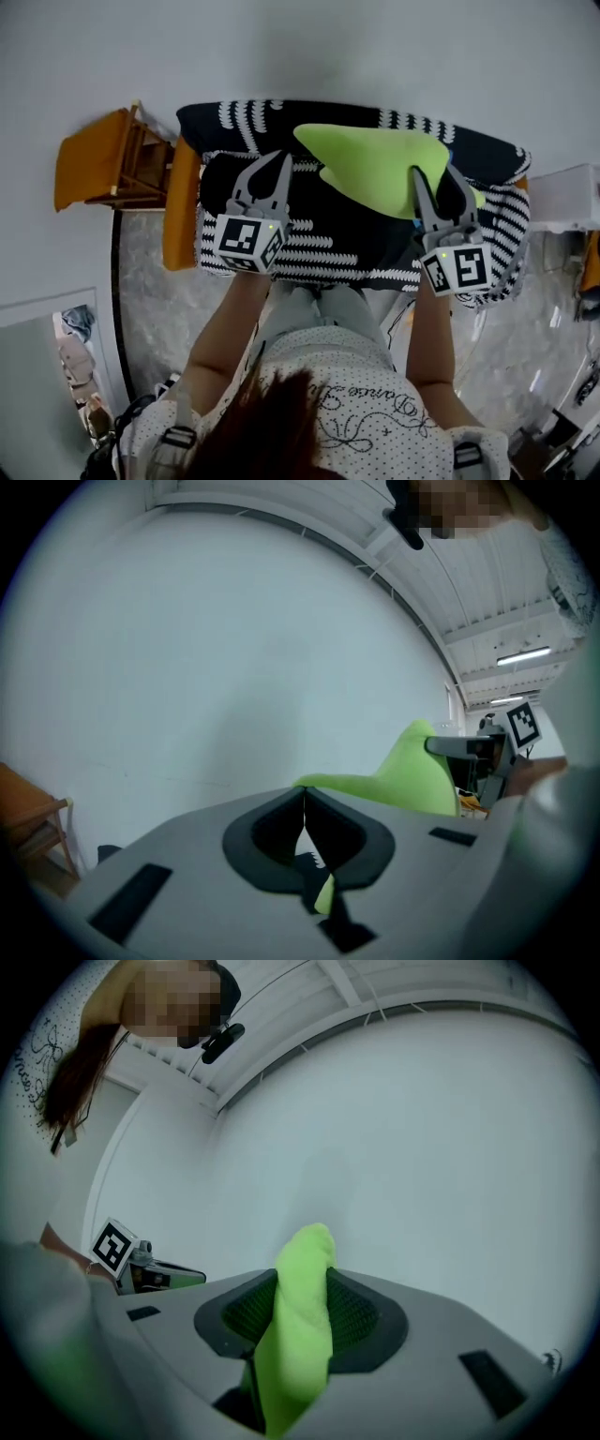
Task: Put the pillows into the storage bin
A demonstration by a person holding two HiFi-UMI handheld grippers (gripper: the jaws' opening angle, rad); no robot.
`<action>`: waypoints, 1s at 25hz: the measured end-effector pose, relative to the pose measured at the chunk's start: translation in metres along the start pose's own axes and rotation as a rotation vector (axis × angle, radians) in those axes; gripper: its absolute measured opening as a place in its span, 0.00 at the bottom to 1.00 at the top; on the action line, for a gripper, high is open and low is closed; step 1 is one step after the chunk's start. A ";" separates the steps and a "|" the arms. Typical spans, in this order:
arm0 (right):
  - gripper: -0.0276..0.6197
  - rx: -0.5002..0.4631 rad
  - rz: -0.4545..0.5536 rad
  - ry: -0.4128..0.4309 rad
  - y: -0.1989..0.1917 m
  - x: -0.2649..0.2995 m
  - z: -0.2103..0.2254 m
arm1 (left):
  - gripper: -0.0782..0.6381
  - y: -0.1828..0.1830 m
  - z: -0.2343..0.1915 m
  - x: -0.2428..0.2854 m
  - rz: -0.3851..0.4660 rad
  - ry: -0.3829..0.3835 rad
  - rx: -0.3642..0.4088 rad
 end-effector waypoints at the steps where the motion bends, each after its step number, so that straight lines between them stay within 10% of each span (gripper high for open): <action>1: 0.30 0.005 0.000 -0.024 0.000 -0.009 -0.006 | 0.12 0.000 0.001 -0.003 0.002 -0.021 0.005; 13: 0.30 0.054 0.018 -0.425 -0.002 -0.157 -0.085 | 0.12 0.012 0.061 -0.029 0.055 -0.384 0.079; 25: 0.30 0.098 0.011 -0.752 -0.026 -0.351 -0.103 | 0.12 -0.001 0.228 -0.043 0.040 -0.690 0.136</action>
Point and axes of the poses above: the fingertips, and each gripper's own axes: x forward along the fingers, z to its right, y out of its top, the point moved 10 cm from there along -x, backward along the fingers, and after that the axes turned 9 degrees about -z, right-handed, at the moved point
